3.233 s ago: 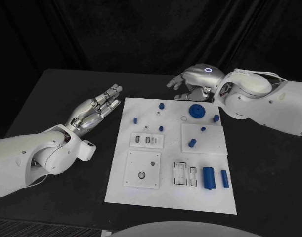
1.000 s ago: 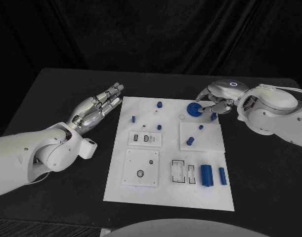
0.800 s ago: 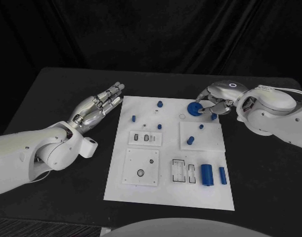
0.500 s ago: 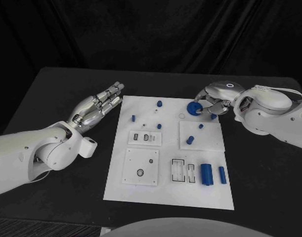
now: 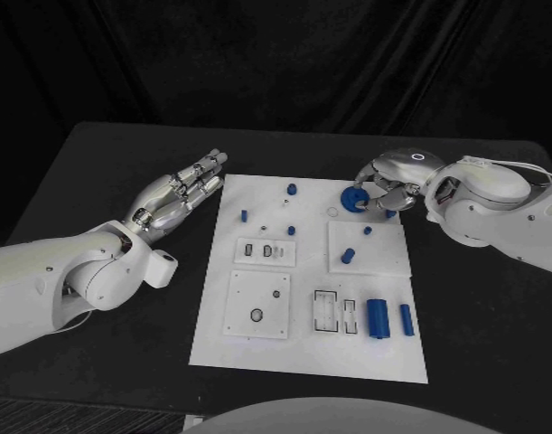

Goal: Assemble the parts on the task board

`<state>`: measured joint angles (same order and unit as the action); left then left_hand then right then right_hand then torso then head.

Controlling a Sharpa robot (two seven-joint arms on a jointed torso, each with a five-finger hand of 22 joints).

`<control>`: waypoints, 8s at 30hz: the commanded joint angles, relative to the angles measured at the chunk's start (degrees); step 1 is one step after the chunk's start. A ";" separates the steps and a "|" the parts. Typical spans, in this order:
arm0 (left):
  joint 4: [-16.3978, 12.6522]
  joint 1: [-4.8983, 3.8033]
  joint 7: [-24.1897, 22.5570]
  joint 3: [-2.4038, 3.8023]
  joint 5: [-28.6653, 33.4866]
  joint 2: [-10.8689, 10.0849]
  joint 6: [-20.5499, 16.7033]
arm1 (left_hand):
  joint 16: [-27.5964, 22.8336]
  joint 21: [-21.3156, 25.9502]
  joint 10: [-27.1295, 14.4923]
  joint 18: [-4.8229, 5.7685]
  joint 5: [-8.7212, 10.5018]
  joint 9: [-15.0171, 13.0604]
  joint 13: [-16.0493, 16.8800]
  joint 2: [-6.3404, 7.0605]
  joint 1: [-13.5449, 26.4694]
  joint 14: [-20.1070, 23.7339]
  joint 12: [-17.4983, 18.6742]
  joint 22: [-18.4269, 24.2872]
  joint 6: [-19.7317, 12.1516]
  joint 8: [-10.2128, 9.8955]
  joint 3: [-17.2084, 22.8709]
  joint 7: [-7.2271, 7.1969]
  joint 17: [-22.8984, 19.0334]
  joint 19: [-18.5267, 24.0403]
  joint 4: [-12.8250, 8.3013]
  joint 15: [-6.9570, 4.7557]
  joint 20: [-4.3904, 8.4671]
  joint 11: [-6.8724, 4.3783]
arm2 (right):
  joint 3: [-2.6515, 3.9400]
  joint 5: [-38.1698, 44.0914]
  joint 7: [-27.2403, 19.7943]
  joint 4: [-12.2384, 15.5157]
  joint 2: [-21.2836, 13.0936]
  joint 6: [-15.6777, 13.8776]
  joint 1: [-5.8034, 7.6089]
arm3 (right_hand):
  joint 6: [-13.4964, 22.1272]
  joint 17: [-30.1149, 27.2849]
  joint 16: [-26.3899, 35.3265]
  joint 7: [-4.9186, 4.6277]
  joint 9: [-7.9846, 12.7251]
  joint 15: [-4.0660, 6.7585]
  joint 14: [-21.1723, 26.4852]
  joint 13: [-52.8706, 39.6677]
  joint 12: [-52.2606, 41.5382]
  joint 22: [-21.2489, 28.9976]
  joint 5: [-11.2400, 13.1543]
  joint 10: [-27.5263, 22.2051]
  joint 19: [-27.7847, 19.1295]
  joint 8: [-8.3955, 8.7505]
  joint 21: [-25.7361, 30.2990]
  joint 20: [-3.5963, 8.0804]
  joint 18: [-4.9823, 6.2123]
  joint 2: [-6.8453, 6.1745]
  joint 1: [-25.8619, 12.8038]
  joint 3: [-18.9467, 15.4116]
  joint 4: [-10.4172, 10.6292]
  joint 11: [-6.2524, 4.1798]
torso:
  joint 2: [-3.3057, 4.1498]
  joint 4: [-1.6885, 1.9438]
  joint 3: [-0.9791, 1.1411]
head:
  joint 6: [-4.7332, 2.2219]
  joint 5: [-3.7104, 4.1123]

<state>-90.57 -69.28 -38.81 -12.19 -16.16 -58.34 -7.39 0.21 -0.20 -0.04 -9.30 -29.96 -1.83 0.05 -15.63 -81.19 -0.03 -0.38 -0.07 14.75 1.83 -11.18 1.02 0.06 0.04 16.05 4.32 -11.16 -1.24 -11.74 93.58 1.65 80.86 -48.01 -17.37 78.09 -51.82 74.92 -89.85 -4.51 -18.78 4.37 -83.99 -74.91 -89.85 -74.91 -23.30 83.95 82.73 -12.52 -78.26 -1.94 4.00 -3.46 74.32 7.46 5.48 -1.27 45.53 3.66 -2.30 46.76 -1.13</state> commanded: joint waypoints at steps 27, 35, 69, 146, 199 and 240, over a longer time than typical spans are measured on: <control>-0.17 -0.10 -10.45 0.04 0.28 -0.39 1.02 | -0.21 0.20 0.04 -0.94 -0.36 -0.05 -0.05 -0.27 -0.58 0.03 0.38 0.07 -0.03 0.10 0.50 0.65 -0.06 -0.04 0.04 0.64 -0.53 0.54 | -0.13 0.43 -1.57 5.10 -0.07 -4.26 2.03 | 0.29 14.99 -0.08 1.13 -13.79 0.74 -5.99 -15.09 -0.15 -9.33 -11.03 6.05 1.99 -7.23 -2.71 0.66 -1.44 -1.13 -4.69 4.06 1.53 -0.44 | -0.01 -0.03 -0.07 | 0.03 -0.35; -0.12 -0.10 -10.37 0.04 0.28 -0.26 1.05 | -0.21 0.20 0.04 -0.94 -0.36 -0.05 -0.05 -0.27 -0.58 0.03 0.38 0.07 -0.03 0.10 0.50 0.65 -0.06 -0.04 0.04 0.64 -0.53 0.54 | -0.12 0.24 -1.44 4.65 2.64 -2.43 2.81 | -0.24 14.83 0.04 1.02 -13.51 0.59 -5.96 -15.09 -0.15 -9.77 -11.06 6.05 2.35 -6.68 -3.30 0.56 -1.60 -1.32 -5.32 4.59 2.05 -0.21 | 0.07 0.02 -0.12 | 0.08 -0.24; 1.00 -0.11 -10.28 0.04 0.28 1.24 1.66 | -0.21 0.20 0.04 -0.95 -0.36 -0.04 -0.05 -0.32 -0.60 0.03 0.38 0.07 -0.13 0.09 0.79 0.88 -0.06 -0.04 0.05 0.91 -0.89 0.82 | -0.11 2.44 3.37 -2.69 15.01 5.89 3.10 | -0.38 14.42 0.29 0.06 -11.47 -0.19 -5.89 -15.09 -0.15 -12.15 -8.56 6.05 4.27 -2.07 -6.71 -0.12 -2.50 -2.49 -6.12 6.62 1.94 0.70 | -0.08 0.04 -0.04 | 0.29 0.16; 2.15 -0.09 -8.84 0.03 0.28 1.79 2.02 | -0.21 0.20 0.04 -0.95 -0.38 -0.02 -0.05 -0.32 -0.66 0.03 0.38 0.07 -0.32 0.07 1.26 1.15 -0.06 -0.04 -0.03 1.35 -1.23 1.13 | -0.12 1.83 -0.10 -1.74 14.62 5.86 2.06 | 9.09 13.11 0.95 -0.02 -0.26 0.02 -5.61 -15.09 -0.15 -12.41 7.39 6.05 3.89 8.15 -5.85 -0.09 -2.31 -0.56 -9.59 4.37 1.62 0.40 | -0.05 -0.11 0.02 | 0.84 0.53; 1.86 -0.02 -9.21 0.01 0.28 1.19 2.31 | -0.21 0.20 0.04 -0.95 -0.71 -0.05 -0.05 -0.15 -1.13 0.03 0.38 0.07 -0.20 0.11 2.07 1.31 -0.06 -0.04 -0.60 1.60 -1.49 1.30 | -0.22 1.22 1.28 12.82 -16.50 -8.51 -2.35 | 7.73 12.51 1.19 0.62 3.02 0.57 -5.50 -15.09 -0.15 -12.84 11.33 6.05 4.25 8.48 -6.13 0.43 -2.45 -0.98 -5.43 2.87 0.78 -0.27 | -0.13 -0.53 0.08 | 0.99 0.63; 2.14 0.02 -9.12 0.01 0.28 1.37 2.83 | -0.21 0.20 0.04 -0.94 -0.74 -0.04 -0.05 -0.16 -1.29 0.03 0.38 0.07 -0.29 0.09 2.37 1.35 -0.06 -0.04 -0.81 1.67 -1.54 1.34 | -0.21 2.01 2.52 7.08 -11.45 -9.79 -3.90 | 3.60 12.07 1.38 0.16 2.02 0.27 -5.41 -15.09 -0.15 -12.78 12.39 6.05 4.05 5.75 -5.51 0.17 -2.33 -1.02 -2.85 2.01 1.16 0.12 | -0.07 -0.35 -0.06 | 1.03 0.73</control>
<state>-88.37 -69.26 -38.84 -12.22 -16.14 -57.07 -5.32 0.21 -0.20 -0.01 -9.31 -30.40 -1.82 0.06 -15.85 -81.88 -0.02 -0.38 -0.07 14.54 1.82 -9.21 2.06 0.09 0.04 15.33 5.54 -12.39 -0.41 -11.97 95.08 3.23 88.05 -59.48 -26.18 74.35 -47.92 74.90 -88.74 -4.32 -16.72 4.60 -84.15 -74.92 -89.85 -74.95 -11.04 84.05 83.93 -6.50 -84.13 -1.95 2.24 -4.53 70.90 9.79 6.64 -1.12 45.39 3.33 -2.38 47.83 -0.46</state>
